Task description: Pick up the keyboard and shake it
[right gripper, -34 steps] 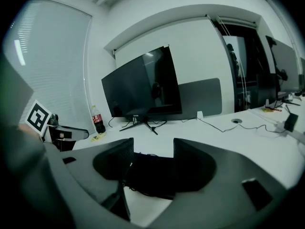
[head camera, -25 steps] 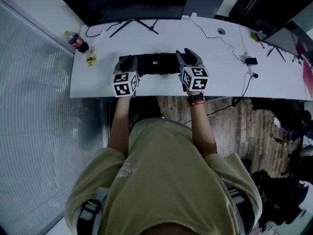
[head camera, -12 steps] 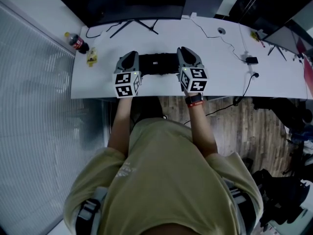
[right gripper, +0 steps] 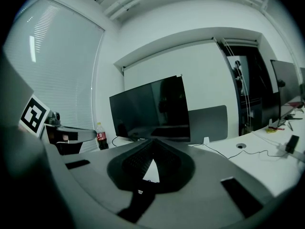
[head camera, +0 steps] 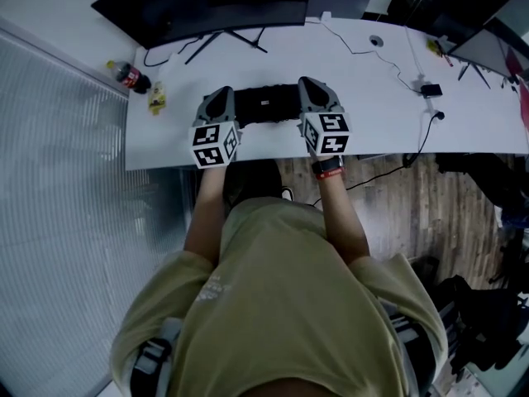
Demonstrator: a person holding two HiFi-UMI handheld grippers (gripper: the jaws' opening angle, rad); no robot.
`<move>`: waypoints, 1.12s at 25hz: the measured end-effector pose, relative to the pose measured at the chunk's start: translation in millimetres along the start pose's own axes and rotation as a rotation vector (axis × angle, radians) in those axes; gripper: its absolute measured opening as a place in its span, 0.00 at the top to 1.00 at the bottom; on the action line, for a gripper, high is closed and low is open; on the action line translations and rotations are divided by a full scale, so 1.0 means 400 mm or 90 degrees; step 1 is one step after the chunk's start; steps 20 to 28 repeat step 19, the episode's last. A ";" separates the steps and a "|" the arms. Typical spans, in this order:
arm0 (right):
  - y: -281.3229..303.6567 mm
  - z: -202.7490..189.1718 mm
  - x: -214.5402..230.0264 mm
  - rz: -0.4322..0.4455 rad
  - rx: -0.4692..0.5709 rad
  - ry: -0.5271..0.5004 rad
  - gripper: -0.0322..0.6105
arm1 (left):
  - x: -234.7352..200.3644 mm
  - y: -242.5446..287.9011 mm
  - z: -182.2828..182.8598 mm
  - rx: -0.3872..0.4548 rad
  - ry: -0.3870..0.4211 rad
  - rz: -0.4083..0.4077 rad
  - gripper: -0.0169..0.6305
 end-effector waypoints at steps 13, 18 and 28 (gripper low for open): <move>0.072 0.009 0.014 -0.051 -0.013 0.017 0.91 | -0.035 0.114 0.008 -0.039 0.028 -0.069 0.94; 0.113 0.048 -0.016 -0.064 -0.019 0.002 0.91 | -0.036 0.181 0.038 -0.060 0.034 -0.143 0.94; 0.126 0.052 -0.025 -0.064 -0.022 0.002 0.91 | -0.035 0.196 0.041 -0.069 0.027 -0.165 0.94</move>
Point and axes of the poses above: the fingertips, and each gripper's own axes: y forward along the fingers, x to its right, z out of its top, the point moved 3 cm from there along -y, backward along the fingers, and after that the axes turned 1 degree about y, right-handed, at the moved point
